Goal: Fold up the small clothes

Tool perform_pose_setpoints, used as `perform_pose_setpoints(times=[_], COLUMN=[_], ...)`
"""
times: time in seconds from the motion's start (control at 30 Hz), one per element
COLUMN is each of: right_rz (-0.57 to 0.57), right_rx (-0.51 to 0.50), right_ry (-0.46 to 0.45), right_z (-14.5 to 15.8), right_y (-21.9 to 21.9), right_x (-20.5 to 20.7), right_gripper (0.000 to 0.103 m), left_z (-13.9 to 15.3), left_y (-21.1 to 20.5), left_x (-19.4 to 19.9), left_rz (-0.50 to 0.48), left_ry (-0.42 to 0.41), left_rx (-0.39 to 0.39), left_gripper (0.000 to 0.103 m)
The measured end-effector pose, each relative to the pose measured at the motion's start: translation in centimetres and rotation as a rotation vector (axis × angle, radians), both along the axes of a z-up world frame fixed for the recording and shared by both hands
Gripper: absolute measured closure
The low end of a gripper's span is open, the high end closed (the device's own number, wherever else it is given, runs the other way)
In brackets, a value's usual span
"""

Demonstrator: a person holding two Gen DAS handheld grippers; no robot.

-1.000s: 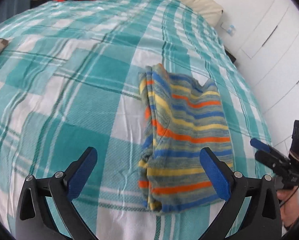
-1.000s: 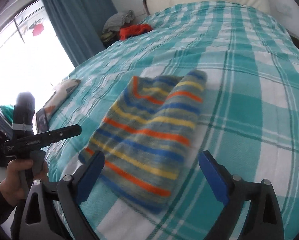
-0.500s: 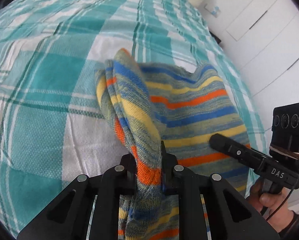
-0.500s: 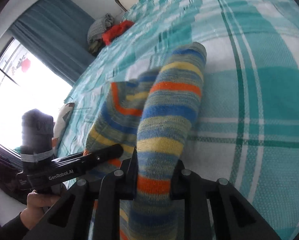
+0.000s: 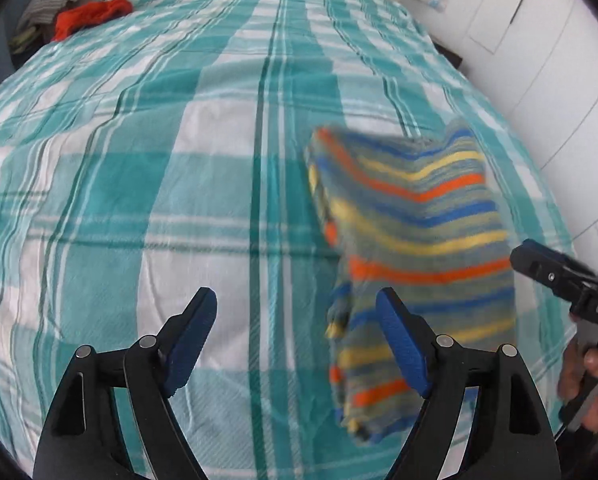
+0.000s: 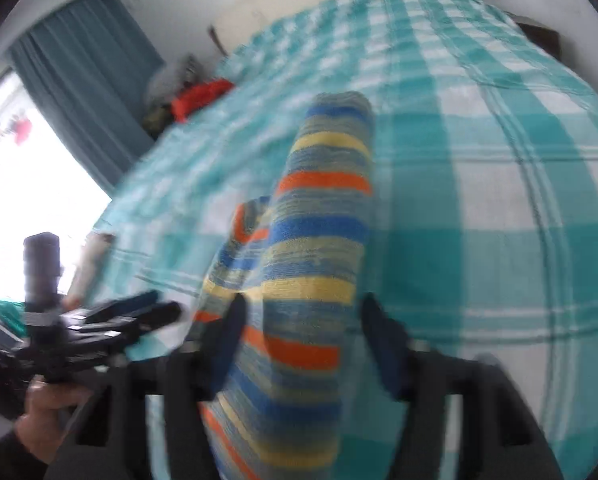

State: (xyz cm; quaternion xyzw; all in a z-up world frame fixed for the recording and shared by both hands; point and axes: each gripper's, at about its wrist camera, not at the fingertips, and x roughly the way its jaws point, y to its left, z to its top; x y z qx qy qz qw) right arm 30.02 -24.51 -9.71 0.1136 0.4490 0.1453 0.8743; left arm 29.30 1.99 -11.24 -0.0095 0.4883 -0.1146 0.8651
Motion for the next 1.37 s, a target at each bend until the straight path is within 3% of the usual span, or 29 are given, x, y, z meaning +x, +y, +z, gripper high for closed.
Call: perform_pose_setpoints(times=[0.03, 0.1, 0.2, 0.27, 0.43, 0.5, 0.6, 0.77, 1.37], right_rz=[-0.035, -0.061, -0.094, -0.110, -0.134, -0.151, -0.177, -0.166, -0.207], right_rx=[-0.078, -0.157, -0.241, -0.245, -0.222, -0.260, -0.297, -0.343, -0.329], right_ry=[0.018, 0.014, -0.024, -0.055, -0.105, -0.121, -0.147, -0.148, -0.135], right_z=[-1.0, -1.3, 0.6, 2.6, 8.5, 10.0, 11.4, 11.8, 11.7], right_y=[-1.0, -2.9, -3.2, -3.0, -1.3, -0.6, 0.2, 0.9, -1.0], right_x=[-1.0, -3.5, -7.6, -10.1, -15.4, -17.0, -19.1, -20.8, -22.4], right_gripper=[0.010, 0.010, 0.006, 0.000, 0.000, 0.000, 0.000, 0.000, 0.000], left_z=[-0.1, 0.8, 3.7, 6.0, 9.0, 9.4, 9.8, 10.4, 11.4], left_y=[0.0, -0.4, -1.3, -1.3, -1.3, -1.8, -2.7, -3.8, -6.2], left_x=[-1.7, -4.9, -9.0, -10.9, -13.0, -13.9, -15.1, -16.4, -18.4], left_rz=[-0.002, 0.013, 0.039, 0.062, 0.056, 0.095, 0.164, 0.145, 0.107], left_ry=[-0.024, -0.091, -0.238, -0.277, -0.183, -0.163, -0.185, -0.198, -0.262], left_rx=[0.052, 0.177, 0.287, 0.269, 0.129, 0.140, 0.224, 0.223, 0.279], left_gripper=[0.019, 0.010, 0.004, 0.002, 0.001, 0.001, 0.001, 0.001, 0.001])
